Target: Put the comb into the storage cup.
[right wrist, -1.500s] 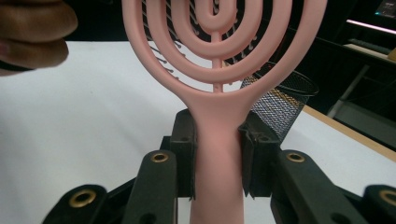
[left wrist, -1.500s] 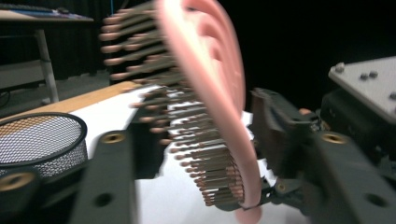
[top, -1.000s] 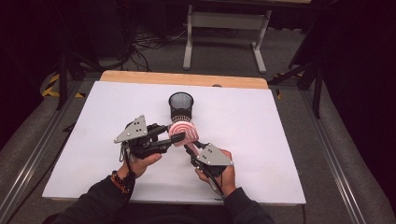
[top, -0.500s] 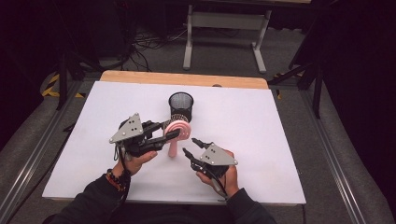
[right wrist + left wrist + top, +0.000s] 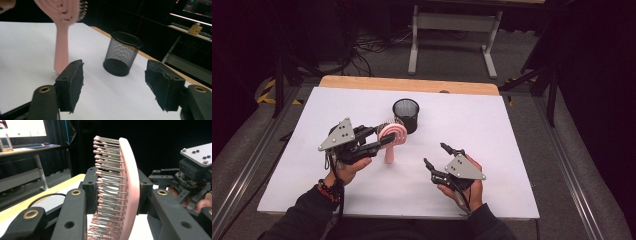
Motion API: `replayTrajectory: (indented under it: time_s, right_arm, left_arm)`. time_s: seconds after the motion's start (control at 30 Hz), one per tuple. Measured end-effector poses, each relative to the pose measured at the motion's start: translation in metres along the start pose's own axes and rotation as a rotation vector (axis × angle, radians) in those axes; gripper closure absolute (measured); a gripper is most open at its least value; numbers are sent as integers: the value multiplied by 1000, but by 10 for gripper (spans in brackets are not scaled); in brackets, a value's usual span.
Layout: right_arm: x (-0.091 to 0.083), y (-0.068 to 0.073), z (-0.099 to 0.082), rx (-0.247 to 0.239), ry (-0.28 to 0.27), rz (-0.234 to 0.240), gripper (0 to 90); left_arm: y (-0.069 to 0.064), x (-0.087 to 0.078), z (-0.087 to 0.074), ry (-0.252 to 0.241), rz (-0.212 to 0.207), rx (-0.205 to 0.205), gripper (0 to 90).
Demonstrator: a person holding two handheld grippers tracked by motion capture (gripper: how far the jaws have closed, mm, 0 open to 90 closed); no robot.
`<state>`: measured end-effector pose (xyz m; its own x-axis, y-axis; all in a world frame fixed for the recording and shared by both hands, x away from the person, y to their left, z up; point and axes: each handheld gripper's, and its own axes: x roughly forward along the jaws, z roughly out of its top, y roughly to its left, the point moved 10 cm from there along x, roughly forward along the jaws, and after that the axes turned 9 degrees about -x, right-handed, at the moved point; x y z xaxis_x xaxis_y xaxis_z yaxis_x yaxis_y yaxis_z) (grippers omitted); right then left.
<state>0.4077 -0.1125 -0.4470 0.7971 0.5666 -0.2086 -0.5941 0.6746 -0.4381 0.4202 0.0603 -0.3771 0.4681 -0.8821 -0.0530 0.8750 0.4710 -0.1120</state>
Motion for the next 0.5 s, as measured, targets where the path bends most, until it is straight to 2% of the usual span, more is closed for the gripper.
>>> replayTrajectory:
  time_s: [0.17,0.27,0.5]
  right_arm:
    - [-8,-8,-9,-11,1,-27,257]
    - [-14,-10,-10,-36,-18,-57,241]
    - [-19,-14,-18,-56,-3,-68,228]
  left_arm:
    - [4,-4,4,-15,8,3,632]
    - [7,-7,5,-16,14,9,632]
    - [18,-11,6,-32,38,-11,632]
